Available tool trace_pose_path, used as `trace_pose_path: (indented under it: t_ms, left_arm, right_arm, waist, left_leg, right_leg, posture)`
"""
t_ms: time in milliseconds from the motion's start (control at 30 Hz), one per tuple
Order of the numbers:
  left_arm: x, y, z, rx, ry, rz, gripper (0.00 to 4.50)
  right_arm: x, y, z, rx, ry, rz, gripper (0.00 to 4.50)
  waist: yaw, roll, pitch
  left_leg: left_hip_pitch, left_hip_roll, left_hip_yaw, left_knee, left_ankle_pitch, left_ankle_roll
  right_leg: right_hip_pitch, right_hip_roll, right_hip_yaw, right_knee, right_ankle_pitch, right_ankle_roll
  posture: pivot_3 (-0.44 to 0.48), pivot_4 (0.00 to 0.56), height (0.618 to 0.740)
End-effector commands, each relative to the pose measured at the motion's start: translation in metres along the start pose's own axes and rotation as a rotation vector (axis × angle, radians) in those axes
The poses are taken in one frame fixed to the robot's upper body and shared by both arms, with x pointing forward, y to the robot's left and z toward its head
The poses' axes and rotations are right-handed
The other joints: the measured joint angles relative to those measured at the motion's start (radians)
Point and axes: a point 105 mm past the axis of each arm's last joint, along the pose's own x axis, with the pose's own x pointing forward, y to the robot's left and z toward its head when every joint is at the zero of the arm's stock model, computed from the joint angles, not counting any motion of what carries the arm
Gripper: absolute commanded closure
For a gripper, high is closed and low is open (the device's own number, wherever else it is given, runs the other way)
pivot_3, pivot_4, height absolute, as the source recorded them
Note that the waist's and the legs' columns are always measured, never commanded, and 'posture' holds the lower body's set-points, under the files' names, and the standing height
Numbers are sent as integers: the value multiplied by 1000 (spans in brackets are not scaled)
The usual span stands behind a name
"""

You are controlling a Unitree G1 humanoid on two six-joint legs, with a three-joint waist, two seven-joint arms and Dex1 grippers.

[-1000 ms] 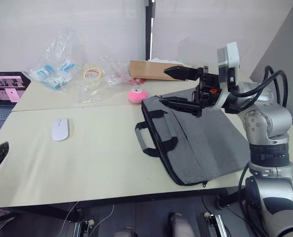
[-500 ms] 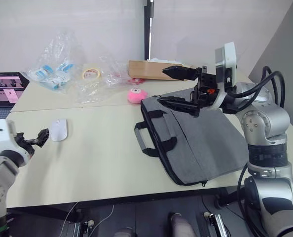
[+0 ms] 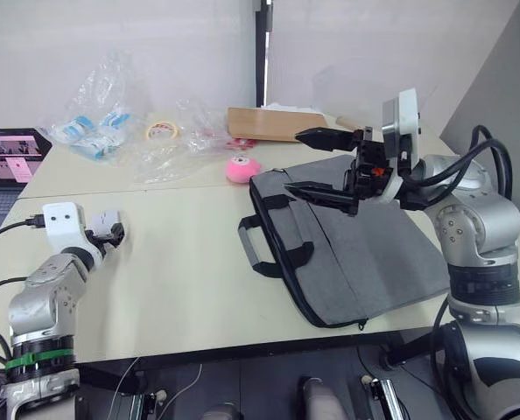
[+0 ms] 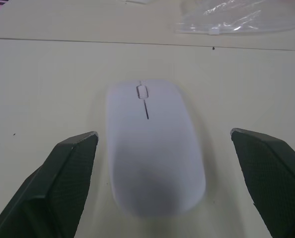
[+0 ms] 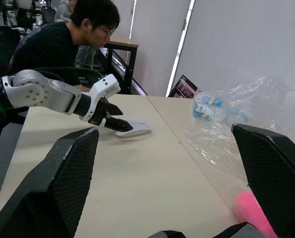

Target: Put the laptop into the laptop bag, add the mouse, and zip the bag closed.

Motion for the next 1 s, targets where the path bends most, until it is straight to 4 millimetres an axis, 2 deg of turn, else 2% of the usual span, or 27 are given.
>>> trace_pose_path:
  t_ms: [33,333,700,1000]
  left_arm:
    - [4,3,14,16,-52,40,0]
    - [17,-6,9,16,-35,53,0]
    - [24,-4,0,20,3,113,0]
    - [29,-12,-11,19,54,82,0]
  right_arm:
    - [-2,2,12,-46,-11,2,13]
    - [-2,3,11,-46,-1,-2,13]
    - [-4,3,10,-43,13,-4,13]
    - [-11,7,-4,-58,99,4,13]
  waist:
    - [1,0,0]
    - [3,0,0]
    - [3,-1,0]
    - [6,-1,0]
  left_leg:
    - [0,0,0,0,0,0]
    - [-1,-1,0,1,0,0]
    - [-1,-1,-1,2,0,0]
    - [-1,-1,-1,2,0,0]
  right_leg:
    - [0,0,0,0,0,0]
    - [0,-1,0,1,0,0]
    - [0,-1,0,1,0,0]
    - [0,-1,0,1,0,0]
  posture:
    - [0,150,740]
    - [0,150,740]
    - [0,150,740]
    - [0,150,740]
